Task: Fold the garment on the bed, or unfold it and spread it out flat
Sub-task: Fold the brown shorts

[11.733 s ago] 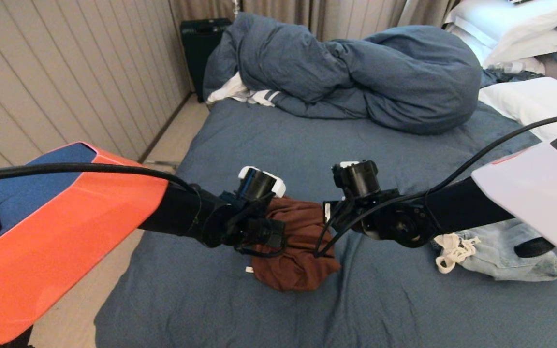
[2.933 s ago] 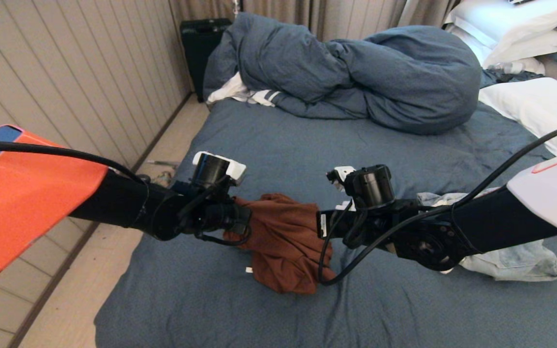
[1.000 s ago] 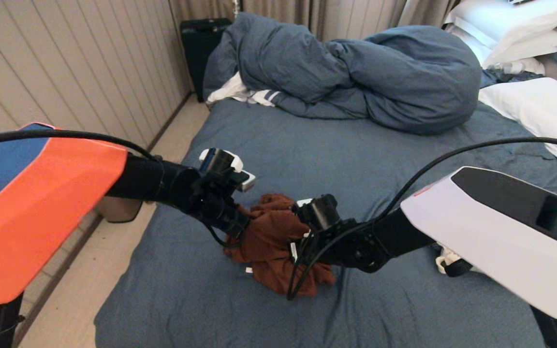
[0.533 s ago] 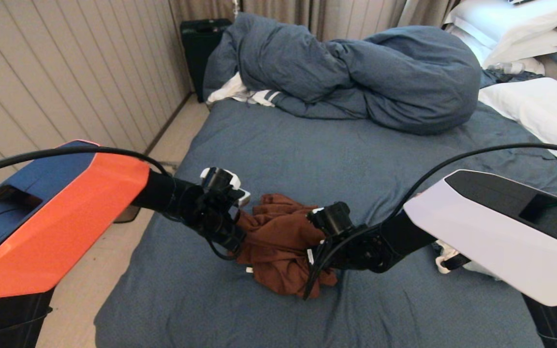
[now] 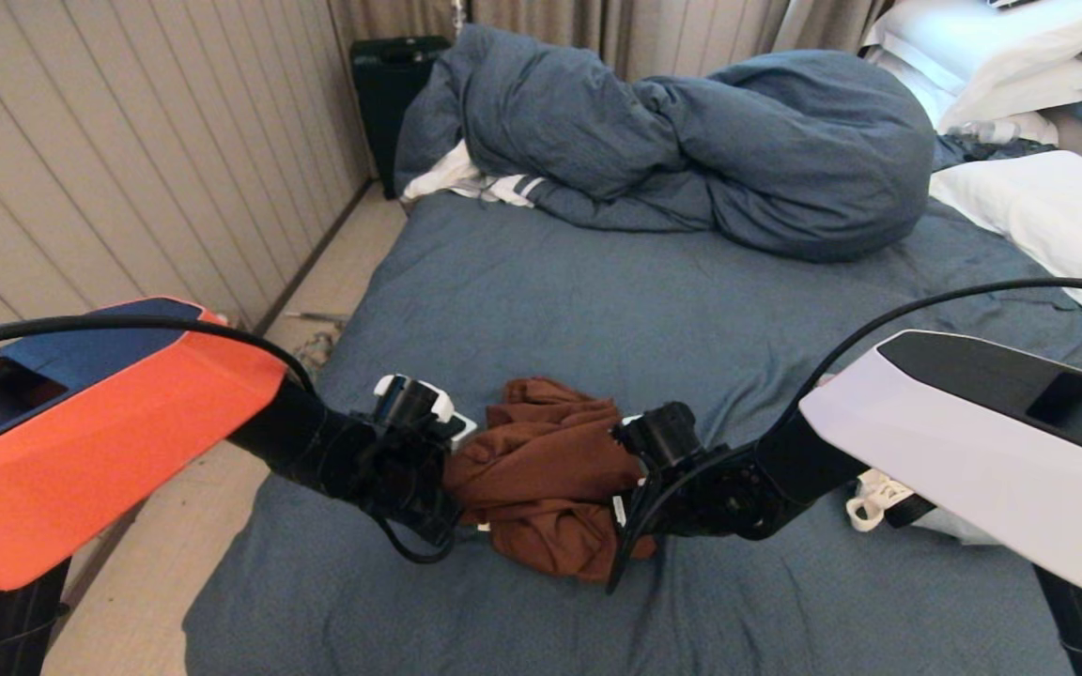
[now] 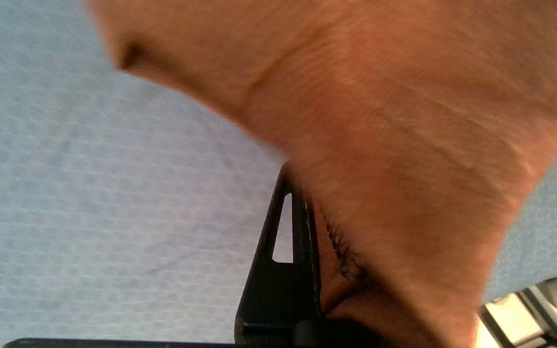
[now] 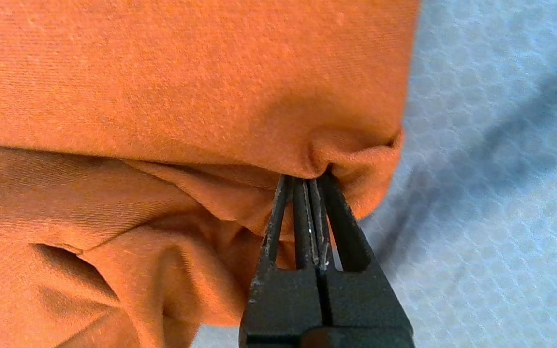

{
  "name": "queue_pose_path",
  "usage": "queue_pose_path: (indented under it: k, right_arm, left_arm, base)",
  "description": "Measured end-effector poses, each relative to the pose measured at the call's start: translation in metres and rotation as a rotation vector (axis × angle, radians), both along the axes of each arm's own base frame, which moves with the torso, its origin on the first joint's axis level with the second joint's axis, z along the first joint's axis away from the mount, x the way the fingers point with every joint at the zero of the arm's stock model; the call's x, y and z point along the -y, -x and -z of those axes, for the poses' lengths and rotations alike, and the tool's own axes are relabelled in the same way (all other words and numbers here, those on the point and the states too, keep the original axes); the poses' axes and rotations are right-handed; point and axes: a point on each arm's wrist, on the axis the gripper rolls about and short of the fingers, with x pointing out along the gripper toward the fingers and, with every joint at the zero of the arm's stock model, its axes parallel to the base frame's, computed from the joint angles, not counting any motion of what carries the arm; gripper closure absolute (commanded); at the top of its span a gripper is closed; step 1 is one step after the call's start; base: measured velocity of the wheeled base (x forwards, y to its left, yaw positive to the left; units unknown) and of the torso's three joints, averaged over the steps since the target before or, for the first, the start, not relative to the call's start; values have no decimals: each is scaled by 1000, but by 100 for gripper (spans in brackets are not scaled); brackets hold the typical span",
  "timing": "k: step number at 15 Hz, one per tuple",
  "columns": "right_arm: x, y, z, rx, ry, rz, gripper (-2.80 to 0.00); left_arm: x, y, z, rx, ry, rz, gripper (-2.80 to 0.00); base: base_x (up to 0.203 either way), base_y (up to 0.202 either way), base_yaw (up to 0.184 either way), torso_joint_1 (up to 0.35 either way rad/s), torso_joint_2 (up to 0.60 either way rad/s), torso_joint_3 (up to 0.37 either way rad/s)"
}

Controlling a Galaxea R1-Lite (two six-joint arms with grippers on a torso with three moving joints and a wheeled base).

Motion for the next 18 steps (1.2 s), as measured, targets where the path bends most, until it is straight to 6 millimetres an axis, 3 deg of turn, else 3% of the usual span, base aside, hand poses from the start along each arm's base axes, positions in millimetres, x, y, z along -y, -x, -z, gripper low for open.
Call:
queue_pose_path:
  k: [5,8,10,12,15,18]
  right_arm:
    - [8,3,-23,41,-23,11,0]
    - [9,13,-69,127,-107,-21,0]
    - [-1,22,-111,207,-203,-89,0]
    - [-14,26,-136,261,-251,-135,0]
    - [-37,16,-134,270,-266,-169,0]
    - [-61,-7,-104,226,-242,-178,0]
  left_arm:
    - [20,32,9,8,9,77,0]
    - [34,43,9,11,17,119,0]
    - [41,49,10,2,22,126,0]
    - [46,55,13,-3,7,125,0]
    - [45,65,19,-23,-13,139,0]
    - [42,71,20,-13,-10,140,0]
  base:
    - [0,0,0,0,0,0]
    - [0,0,0,0,0,0]
    - [0,0,0,0,0,0]
    - [0,0,0,0,0,0]
    - [0,0,0,0,0,0]
    - [0,0,0,0,0,0]
